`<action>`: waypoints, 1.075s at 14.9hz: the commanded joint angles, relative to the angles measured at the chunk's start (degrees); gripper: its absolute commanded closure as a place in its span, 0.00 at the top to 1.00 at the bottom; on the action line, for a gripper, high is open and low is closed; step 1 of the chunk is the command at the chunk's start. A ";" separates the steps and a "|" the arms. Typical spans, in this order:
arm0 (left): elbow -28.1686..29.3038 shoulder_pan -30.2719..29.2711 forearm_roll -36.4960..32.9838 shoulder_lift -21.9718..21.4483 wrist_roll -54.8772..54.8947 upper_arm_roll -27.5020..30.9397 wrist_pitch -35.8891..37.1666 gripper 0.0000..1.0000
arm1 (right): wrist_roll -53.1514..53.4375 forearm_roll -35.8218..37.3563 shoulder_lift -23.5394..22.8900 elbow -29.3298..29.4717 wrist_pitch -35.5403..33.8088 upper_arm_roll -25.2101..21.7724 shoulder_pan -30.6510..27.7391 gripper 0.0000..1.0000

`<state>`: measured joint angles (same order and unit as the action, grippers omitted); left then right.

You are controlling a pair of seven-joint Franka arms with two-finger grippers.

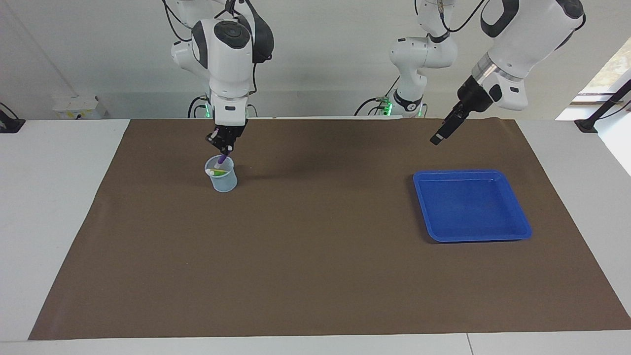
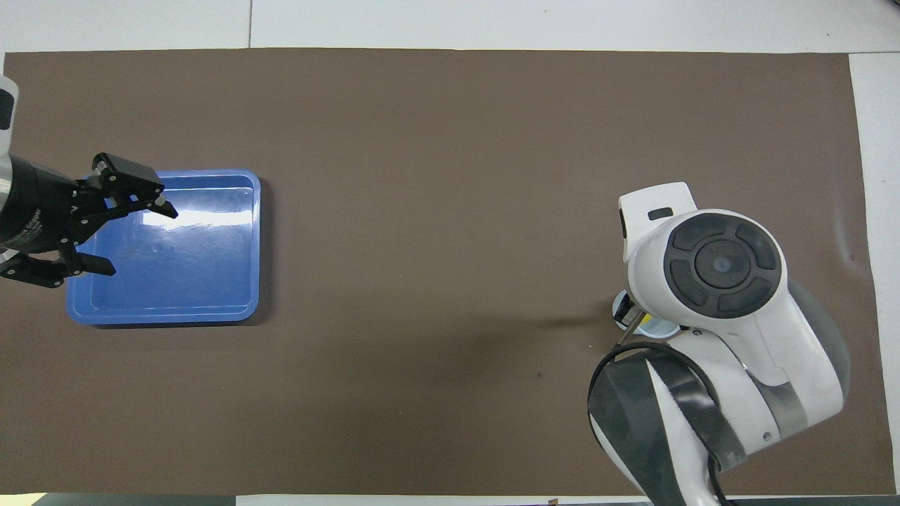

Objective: Transfer and insert pens with both arms
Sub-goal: 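Insert the purple pen into the cup and open the right gripper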

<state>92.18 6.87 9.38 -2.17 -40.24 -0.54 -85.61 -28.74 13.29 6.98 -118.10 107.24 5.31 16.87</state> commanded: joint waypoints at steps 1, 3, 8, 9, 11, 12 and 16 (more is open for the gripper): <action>-6.83 -1.58 -6.37 3.13 13.47 -0.25 6.85 1.00 | -3.67 1.21 0.93 -4.15 3.67 -0.04 -0.43 0.01; -8.58 -2.03 -7.62 2.87 23.06 0.01 9.92 1.00 | -5.17 1.21 1.02 -5.56 5.34 -0.04 -0.61 0.10; -6.08 -3.70 -7.45 -0.11 40.66 -0.08 11.36 1.00 | -5.09 1.21 1.02 -5.83 6.06 -0.04 -0.70 1.00; -2.13 -3.70 -7.45 -2.12 42.86 -0.08 8.47 1.00 | -5.01 0.77 0.76 -5.39 5.97 -0.04 -0.96 1.00; -0.07 -3.62 -7.36 -2.41 43.84 0.10 4.59 1.00 | -4.92 0.15 0.84 -3.55 5.09 -0.22 -1.14 1.00; -0.68 -3.53 -7.27 -1.97 43.85 0.19 4.23 1.00 | -4.92 -1.07 1.02 -1.63 3.52 -0.22 -1.14 1.00; -4.12 -3.53 -7.62 0.23 43.67 0.45 5.19 1.00 | -3.34 -10.47 0.67 12.16 -9.20 -0.66 -2.89 1.00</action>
<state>89.05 3.32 2.87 -2.27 2.38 -0.37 -80.24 -32.38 6.41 8.01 -113.19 104.39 4.60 15.79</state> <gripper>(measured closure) 0.000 0.000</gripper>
